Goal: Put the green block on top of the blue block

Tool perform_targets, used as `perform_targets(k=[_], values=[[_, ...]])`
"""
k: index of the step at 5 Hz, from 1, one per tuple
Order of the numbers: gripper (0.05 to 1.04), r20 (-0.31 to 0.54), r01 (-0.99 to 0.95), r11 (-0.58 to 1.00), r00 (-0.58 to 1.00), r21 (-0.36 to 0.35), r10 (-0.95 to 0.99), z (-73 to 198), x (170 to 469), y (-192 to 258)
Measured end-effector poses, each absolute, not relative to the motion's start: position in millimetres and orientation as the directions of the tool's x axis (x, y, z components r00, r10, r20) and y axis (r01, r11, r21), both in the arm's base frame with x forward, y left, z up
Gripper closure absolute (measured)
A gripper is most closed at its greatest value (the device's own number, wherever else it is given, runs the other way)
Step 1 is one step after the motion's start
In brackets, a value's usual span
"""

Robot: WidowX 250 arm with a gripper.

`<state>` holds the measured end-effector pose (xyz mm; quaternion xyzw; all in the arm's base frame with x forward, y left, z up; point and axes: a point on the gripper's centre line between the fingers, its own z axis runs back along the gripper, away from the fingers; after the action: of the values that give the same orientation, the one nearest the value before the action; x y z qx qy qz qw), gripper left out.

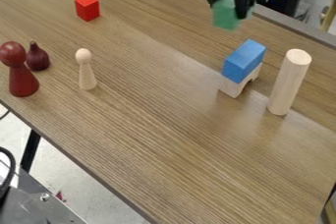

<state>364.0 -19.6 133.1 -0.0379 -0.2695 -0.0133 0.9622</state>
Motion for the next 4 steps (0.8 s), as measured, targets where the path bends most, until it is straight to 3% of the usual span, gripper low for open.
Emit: perform_targets(k=[4], values=[[0.502,0.486,0.082,0.996,0.872,-0.023,-0.061,116,356,-49]])
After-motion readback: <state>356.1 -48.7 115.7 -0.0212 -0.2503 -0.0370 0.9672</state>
